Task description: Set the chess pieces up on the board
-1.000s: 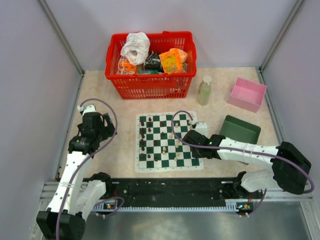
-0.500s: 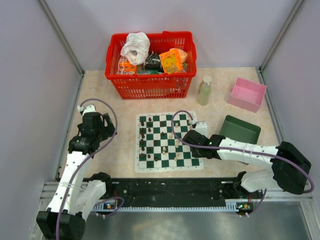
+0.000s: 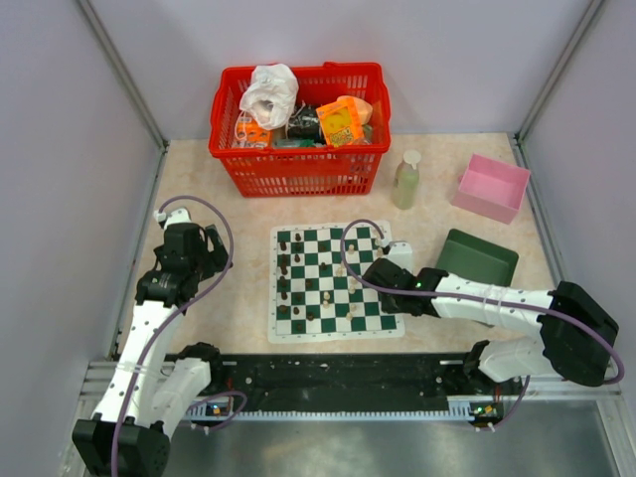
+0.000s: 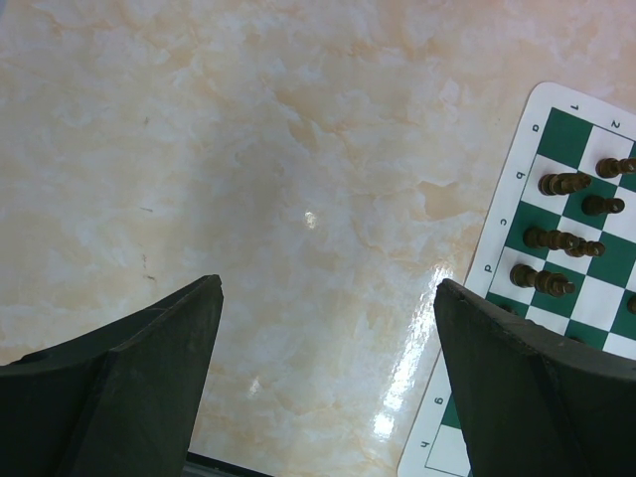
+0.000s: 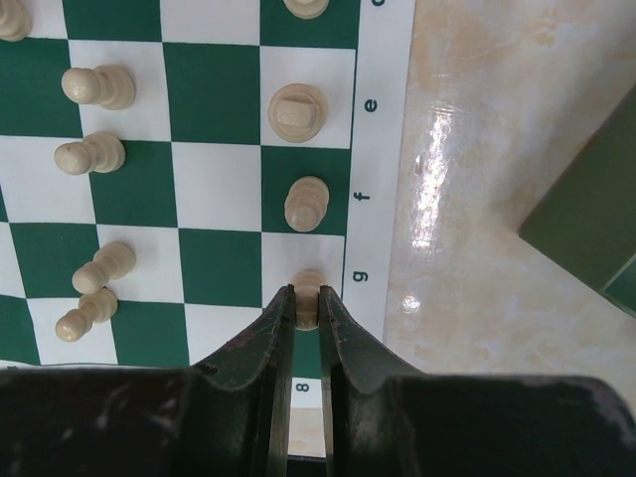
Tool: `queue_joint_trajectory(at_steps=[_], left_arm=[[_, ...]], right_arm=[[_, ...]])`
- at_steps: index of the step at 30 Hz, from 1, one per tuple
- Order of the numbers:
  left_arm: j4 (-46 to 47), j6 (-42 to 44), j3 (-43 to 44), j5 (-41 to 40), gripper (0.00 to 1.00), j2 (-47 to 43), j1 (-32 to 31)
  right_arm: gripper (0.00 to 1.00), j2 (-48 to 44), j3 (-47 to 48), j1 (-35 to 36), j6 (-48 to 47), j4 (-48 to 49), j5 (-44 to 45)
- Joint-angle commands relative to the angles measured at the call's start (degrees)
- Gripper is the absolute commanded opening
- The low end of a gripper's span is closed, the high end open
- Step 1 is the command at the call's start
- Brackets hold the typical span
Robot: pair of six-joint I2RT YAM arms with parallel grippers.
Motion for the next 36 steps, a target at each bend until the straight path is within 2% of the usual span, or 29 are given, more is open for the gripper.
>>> queue_joint_trajectory(at_steps=[1,9,23,30,33,36], left_arm=[[2.2,0.2,-0.2,0.3,0.93,-0.1,-0.1],[2.3,0.2,-0.2,0.6,0.93,0.0,-0.1],[2.3,0.2,-0.2,0.5,0.93,-0.2,-0.1],[2.2,0.2,-0.2,0.3,0.93,0.0,-0.1],[2.3,0.2,-0.2,0.5,0.93,0.1,-0.1],[2.2,0.2,-0.3,0.7,0.93,0.2,-0.1]], right_arm=[[0.14,-0.4,-1.0,0.9,0.6,1.7,0.3],[0.17,-0.5,-1.4,0.9,0.3,1.6,-0.3],[0.30,-4.0,0.8,0.9,-0.5,-0.9,0.1],[0.51,-9.6,5.4,0.9,-6.0,-3.5,4.4],[0.66,-10.1,8.5,0.8,-8.1,-3.9,5.7],[0.86,-8.9,12.1,0.7,-11.8,-4.1,7.9]])
